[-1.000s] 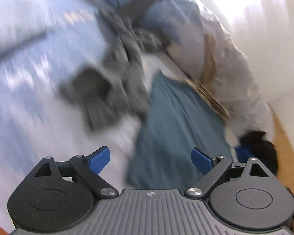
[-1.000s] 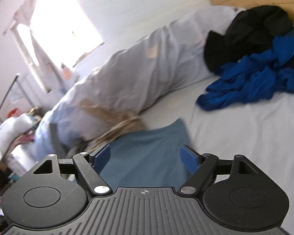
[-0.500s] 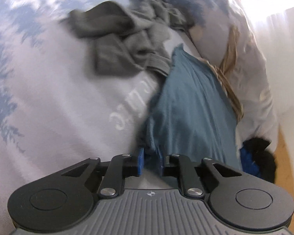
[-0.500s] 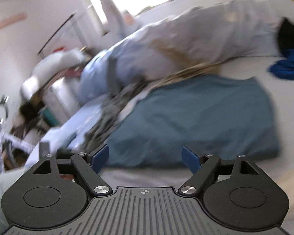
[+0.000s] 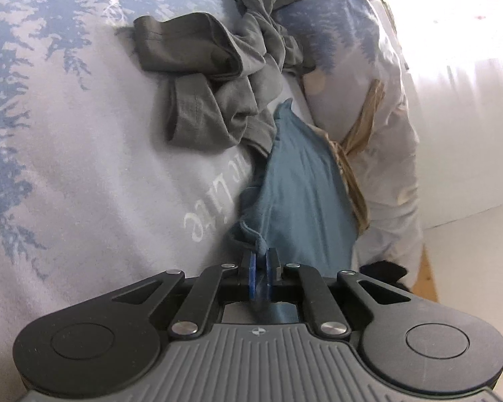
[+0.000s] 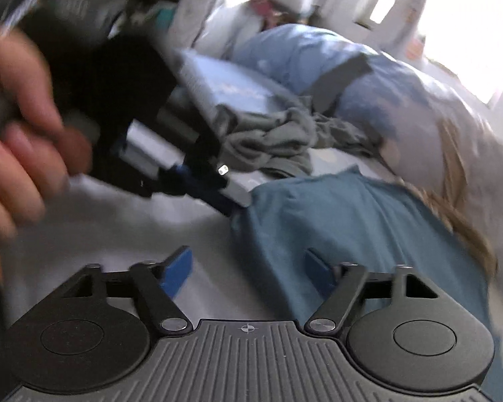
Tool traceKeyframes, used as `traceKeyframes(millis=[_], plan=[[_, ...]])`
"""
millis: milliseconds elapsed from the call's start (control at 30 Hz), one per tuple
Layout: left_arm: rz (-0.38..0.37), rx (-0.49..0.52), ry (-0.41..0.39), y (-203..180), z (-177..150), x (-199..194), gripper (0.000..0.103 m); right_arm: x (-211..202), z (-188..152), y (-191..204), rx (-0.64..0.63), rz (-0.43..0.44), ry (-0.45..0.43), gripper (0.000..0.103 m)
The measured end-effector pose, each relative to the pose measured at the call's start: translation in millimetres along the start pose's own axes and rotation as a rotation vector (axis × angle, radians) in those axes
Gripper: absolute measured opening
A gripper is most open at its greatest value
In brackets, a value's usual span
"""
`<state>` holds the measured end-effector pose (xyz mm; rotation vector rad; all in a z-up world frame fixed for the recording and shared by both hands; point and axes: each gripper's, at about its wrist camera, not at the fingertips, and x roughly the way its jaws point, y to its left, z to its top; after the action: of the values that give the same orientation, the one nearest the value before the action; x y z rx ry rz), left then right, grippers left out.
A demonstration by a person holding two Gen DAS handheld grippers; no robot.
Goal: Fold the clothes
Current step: 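Grasp the teal shirt edge with the left gripper while the right gripper pinches beside it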
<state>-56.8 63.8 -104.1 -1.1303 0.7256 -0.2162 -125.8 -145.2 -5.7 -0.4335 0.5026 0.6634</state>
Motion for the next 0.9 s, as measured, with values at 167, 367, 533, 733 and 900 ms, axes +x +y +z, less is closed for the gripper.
traceKeyframes(millis=[167,367,533,733,900], plan=[[-0.048,-0.011,0.006,4.6,-0.5,-4.3,0.009,23.9,0.1,17.3,-0.112,-0.038,0.018,0.010],[-0.068,-0.021,0.014,8.8,-3.3,0.8,0.039,52.6,0.2,38.0,-0.246,-0.083,0.039,0.005],[-0.074,-0.034,-0.003,4.9,-2.8,9.0,0.047,61.7,3.1,37.8,-0.239,-0.086,0.035,0.005],[-0.051,-0.031,-0.004,-0.3,-1.1,22.3,0.008,62.9,6.0,31.9,-0.183,-0.078,0.038,0.007],[-0.031,-0.025,-0.009,-12.2,2.0,16.7,0.008,26.3,-2.3,3.3,0.147,-0.006,-0.011,0.053]])
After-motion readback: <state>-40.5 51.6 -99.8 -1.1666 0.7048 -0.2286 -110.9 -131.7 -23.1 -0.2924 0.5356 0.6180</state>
